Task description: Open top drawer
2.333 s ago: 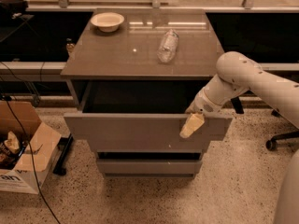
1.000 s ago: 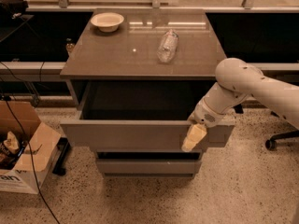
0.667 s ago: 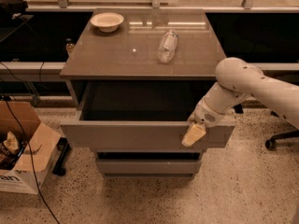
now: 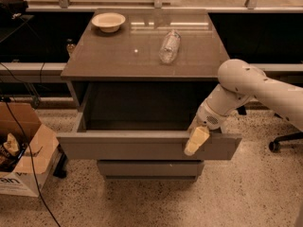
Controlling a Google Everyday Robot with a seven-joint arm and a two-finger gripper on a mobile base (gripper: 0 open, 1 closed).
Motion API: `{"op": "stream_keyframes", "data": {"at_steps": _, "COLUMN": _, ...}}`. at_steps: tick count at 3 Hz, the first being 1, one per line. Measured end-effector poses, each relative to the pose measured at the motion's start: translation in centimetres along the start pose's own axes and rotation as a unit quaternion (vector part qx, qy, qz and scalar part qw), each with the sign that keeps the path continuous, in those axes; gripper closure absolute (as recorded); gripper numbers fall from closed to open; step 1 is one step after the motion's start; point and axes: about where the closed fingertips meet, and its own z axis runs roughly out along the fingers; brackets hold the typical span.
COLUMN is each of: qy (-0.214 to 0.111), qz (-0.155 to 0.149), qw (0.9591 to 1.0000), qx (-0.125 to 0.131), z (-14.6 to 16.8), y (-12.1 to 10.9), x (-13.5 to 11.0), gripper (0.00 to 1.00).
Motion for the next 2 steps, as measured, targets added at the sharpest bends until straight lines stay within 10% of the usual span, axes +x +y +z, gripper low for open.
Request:
{"op": "stream_keyframes", "data": {"at_steps": 1, "qy": 0.006, "qz": 0.027, "qw": 0.9995, "qx": -0.013, "z": 0.6, "y": 3.0, "x": 0.6, "gripper": 0.01}}
{"op": "stream_keyframes", "data": {"at_steps": 2, "qy": 0.024, "qz": 0.043, "qw": 0.9982, "qx": -0.033, "z": 1.8, "y": 5.1, "x": 1.9, "gripper": 0.0}}
